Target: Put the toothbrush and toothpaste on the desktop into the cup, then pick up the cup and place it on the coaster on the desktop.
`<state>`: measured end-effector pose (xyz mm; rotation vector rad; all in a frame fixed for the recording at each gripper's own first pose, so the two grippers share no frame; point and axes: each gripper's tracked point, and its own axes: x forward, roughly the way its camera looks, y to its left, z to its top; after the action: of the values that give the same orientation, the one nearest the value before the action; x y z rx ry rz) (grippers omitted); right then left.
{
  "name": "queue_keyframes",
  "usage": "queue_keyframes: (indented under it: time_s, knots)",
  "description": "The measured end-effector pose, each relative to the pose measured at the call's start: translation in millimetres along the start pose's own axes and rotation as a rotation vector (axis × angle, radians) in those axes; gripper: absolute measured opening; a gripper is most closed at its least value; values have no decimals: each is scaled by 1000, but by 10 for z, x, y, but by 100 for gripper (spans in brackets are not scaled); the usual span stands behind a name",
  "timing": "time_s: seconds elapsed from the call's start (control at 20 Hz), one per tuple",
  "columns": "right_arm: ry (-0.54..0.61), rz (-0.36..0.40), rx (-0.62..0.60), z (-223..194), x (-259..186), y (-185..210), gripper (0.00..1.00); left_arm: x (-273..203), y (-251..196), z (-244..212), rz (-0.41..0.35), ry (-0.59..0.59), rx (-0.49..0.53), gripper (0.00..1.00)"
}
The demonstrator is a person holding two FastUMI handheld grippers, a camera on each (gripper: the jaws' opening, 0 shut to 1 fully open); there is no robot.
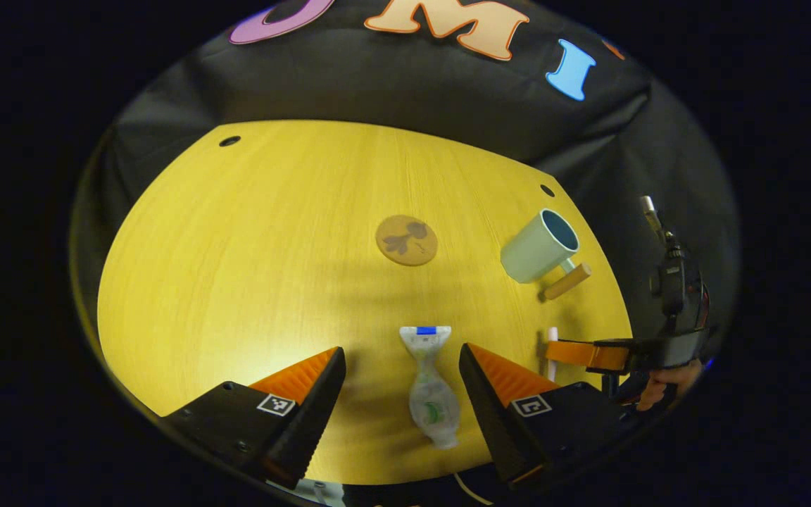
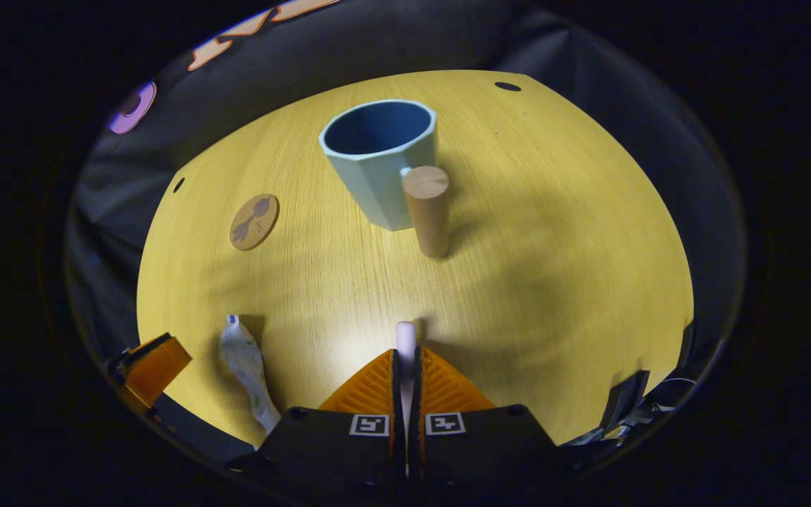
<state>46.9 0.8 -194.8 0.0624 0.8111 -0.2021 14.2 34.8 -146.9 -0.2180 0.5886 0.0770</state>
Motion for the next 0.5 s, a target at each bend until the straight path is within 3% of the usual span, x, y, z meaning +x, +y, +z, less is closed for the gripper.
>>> queue_keyframes:
  time_s: [0.25,0.5]
  knots:
    - [-20,6,26,-32,-178,-229,4,278,-110,-250,37,164,-15,93]
    - [-25,9,59,-55,-246,-429,4,455,-133,-330,72,237,-18,78]
